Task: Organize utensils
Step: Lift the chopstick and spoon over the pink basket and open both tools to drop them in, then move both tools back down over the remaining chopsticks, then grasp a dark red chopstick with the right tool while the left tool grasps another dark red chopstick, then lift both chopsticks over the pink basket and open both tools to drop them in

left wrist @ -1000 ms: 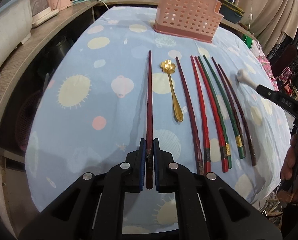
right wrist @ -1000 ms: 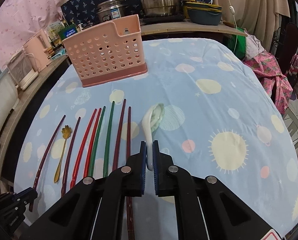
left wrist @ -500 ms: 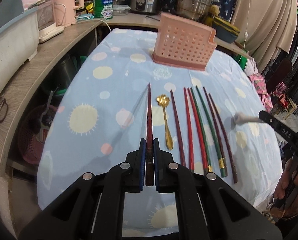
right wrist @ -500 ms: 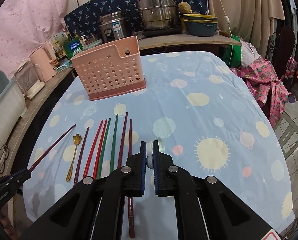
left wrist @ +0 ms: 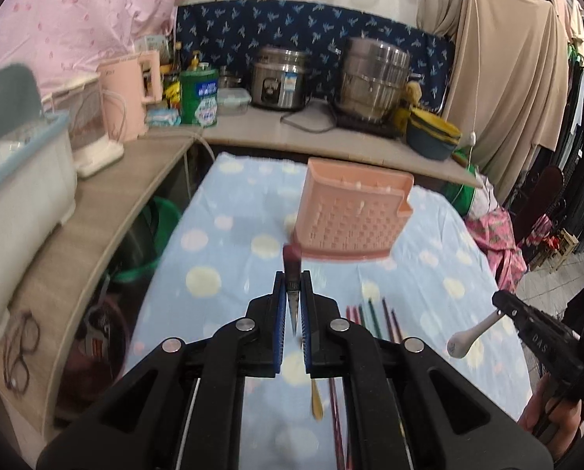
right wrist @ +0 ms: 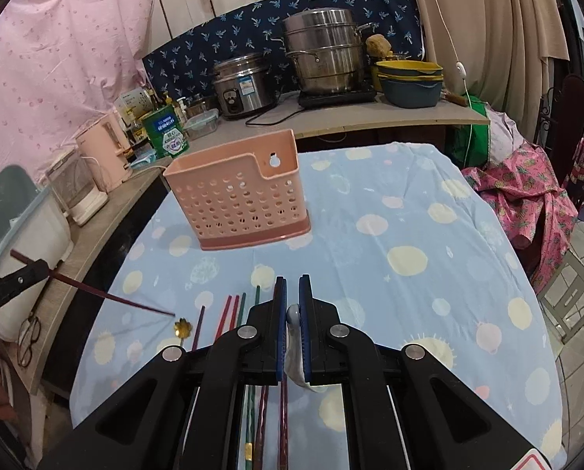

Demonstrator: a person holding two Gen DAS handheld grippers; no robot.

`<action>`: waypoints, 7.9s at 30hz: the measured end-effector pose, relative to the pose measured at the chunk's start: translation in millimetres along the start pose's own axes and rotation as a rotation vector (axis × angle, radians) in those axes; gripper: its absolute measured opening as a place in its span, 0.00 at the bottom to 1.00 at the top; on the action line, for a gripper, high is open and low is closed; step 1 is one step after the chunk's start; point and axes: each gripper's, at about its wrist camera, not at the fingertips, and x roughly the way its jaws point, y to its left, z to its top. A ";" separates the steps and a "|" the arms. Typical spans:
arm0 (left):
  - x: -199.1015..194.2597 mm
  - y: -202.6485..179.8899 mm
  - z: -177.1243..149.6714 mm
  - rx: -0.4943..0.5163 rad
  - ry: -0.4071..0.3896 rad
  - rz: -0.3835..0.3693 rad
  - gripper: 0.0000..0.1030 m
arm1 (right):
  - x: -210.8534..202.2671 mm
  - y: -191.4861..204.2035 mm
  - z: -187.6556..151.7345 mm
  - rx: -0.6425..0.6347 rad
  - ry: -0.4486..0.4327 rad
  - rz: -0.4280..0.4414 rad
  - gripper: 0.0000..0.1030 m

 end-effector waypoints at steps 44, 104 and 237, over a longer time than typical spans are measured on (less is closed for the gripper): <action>101.7 -14.0 140.0 -0.033 -0.131 0.021 0.51 | 142.0 -0.6 152.7 0.154 -0.062 0.108 0.32; 51.2 11.0 -150.9 0.001 0.239 0.125 0.61 | 18.6 7.7 -157.8 -0.058 0.278 -0.040 0.39; -11.8 -53.0 123.8 0.013 -0.307 -0.111 0.07 | -41.3 -3.5 115.5 0.086 -0.341 0.097 0.07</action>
